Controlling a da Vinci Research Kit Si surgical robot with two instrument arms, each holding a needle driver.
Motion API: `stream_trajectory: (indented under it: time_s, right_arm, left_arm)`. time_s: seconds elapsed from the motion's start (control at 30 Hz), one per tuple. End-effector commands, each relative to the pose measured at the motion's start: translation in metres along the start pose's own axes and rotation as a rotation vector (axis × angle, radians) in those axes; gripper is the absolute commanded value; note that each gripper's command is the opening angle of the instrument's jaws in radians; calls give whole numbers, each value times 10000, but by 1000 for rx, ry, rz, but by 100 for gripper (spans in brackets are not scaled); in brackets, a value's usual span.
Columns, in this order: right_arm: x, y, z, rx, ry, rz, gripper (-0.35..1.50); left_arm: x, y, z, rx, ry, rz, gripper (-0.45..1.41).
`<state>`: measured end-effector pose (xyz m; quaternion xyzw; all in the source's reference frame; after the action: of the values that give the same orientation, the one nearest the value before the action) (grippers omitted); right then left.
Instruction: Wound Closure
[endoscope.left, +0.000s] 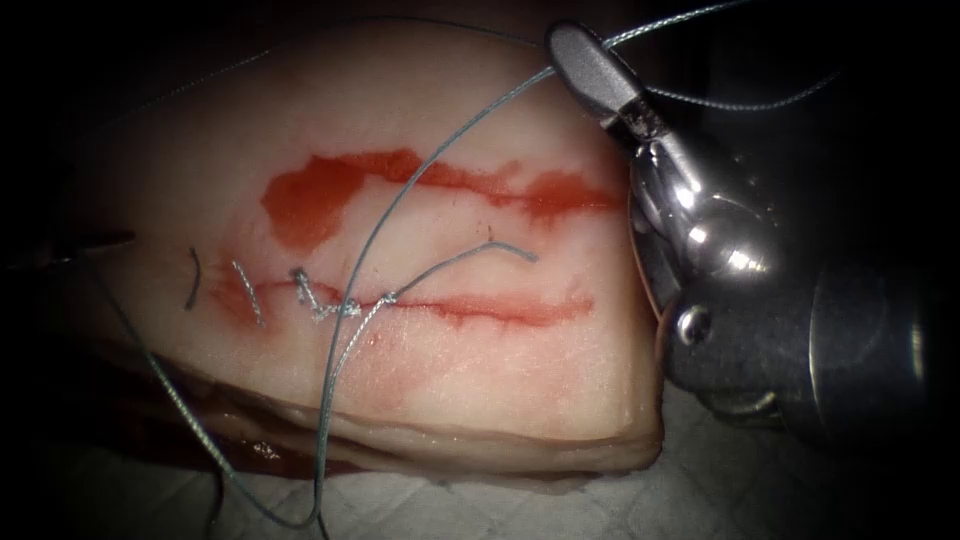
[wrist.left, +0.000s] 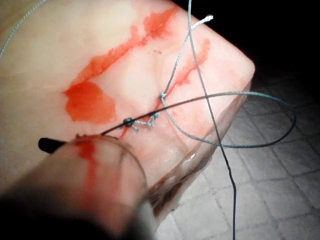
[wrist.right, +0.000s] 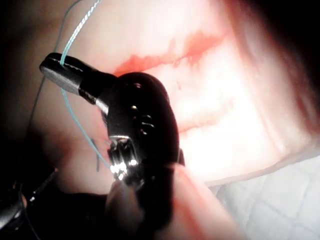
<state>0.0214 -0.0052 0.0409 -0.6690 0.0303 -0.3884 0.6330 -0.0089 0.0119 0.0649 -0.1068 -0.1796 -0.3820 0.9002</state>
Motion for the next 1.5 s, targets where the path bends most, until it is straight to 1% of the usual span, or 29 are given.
stream_trajectory:
  time_s: [0.03, 0.1, 0.13, 0.17, 0.2, 0.23, 0.33, 0.37, 0.4, 0.47, 0.5, 0.53, 0.6, 0.67, 0.73, 0.77, 0.8, 1.5]
  right_arm:
    - [-37, -7, 29, -5, -39, -26, -35]
    - [-73, -12, 38, -11, -77, -49, -35]
    - [-97, -17, 42, -6, -100, -79, -35]
    - [-115, -20, 43, -2, -118, -94, -35]
    - [-132, -23, 44, 2, -139, -109, -35]
    - [-157, -29, 43, 12, -164, -138, -35]
    - [-214, -43, 38, 32, -220, -175, -35]
    - [-255, -54, 32, 43, -262, -181, -35]
    - [-291, -62, 23, 52, -302, -187, -35]
    - [-320, -69, 13, 54, -336, -195, -35]
    - [-331, -72, 9, 51, -348, -199, -35]
    - [-340, -74, 4, 70, -366, -198, -35]
    - [-361, -79, -6, 162, -418, -187, -35]
    - [-376, -83, -13, 261, -476, -171, -35]
    - [-390, -91, -18, 402, -560, -144, -35]
    - [-394, -94, -19, 531, -637, -111, -35]
    - [-399, -98, -19, 746, -762, -52, -35]
    - [-399, -98, -19, 746, -762, -52, -35]
  left_arm:
    - [-1, -6, 7, -2, -2, 5, 39]
    - [1, -10, 10, 0, 0, 17, 36]
    - [2, -11, 11, 2, 5, 17, 36]
    - [2, -12, 12, 3, 7, 18, 36]
    - [3, -12, 13, 5, 11, 18, 34]
    - [3, -12, 13, 6, 13, 18, 34]
    - [4, -13, 15, 7, 15, 19, 34]
    - [5, -13, 15, 8, 17, 19, 34]
    - [5, -14, 15, 7, 17, 19, 32]
    - [5, -14, 15, 9, 19, 19, 29]
    - [5, -14, 15, 9, 19, 19, 29]
    - [5, -14, 15, 9, 19, 19, 25]
    - [6, -14, 16, 10, 21, 19, 20]
    - [7, -15, 16, 13, 28, 20, 17]
    - [8, -16, 17, 15, 33, 20, 15]
    - [8, -16, 17, 15, 32, 20, 14]
    - [8, -16, 17, 16, 35, 20, 14]
    - [8, -16, 17, 16, 35, 20, 14]
